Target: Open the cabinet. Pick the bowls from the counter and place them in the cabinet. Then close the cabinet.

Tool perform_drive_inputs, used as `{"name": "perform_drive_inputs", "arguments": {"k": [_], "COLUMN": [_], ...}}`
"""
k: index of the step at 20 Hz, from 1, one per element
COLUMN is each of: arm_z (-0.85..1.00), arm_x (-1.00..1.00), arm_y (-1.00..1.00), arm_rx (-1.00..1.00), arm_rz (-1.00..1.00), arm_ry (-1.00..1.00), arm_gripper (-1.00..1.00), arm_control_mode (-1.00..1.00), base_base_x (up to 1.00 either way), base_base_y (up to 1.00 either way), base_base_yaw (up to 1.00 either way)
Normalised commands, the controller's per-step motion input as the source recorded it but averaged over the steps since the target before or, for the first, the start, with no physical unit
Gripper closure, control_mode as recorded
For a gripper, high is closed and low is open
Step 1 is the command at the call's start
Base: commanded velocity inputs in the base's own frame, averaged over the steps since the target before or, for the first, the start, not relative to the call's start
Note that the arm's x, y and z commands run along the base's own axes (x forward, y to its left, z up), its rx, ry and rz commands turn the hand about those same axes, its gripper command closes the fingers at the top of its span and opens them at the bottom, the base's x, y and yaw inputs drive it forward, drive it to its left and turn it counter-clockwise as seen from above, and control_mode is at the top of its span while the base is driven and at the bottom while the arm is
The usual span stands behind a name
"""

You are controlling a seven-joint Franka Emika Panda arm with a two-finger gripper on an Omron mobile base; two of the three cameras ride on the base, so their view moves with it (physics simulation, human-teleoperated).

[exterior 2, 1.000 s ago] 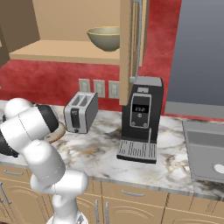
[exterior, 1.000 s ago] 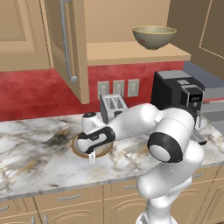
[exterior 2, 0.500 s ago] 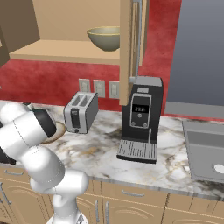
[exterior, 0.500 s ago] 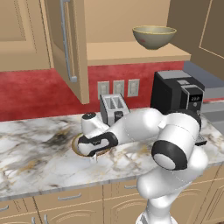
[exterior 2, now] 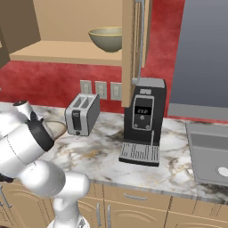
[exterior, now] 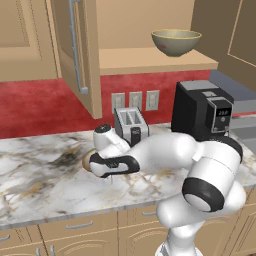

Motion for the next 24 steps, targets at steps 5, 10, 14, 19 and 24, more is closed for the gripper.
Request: {"name": "perform_drive_inputs", "arguments": {"k": [5,10,14,19,24], "arm_z": [0.32,0.38,0.37,0.35,0.35], "arm_x": [-0.23,-0.21,-0.19,-0.21,-0.22], "arm_y": [-0.07,-0.07,-0.16,-0.21,-0.17], "arm_rx": [0.0,0.0,0.0,0.0,0.0], "arm_rz": [0.0,0.0,0.0,0.0,0.0], "arm_ry": [0.0,0.0,-0.01,-0.03,-0.04], "arm_gripper": [1.0,1.0,1.0,1.0,1.0], "arm_control_mode": [-1.0,-1.0,-1.0,-1.0,-1.0], "base_base_x": [0.0,0.0,0.0,0.0,0.0], "base_base_y": [0.0,0.0,0.0,0.0,0.0], "base_base_yaw": [0.0,0.0,0.0,0.0,0.0]}}
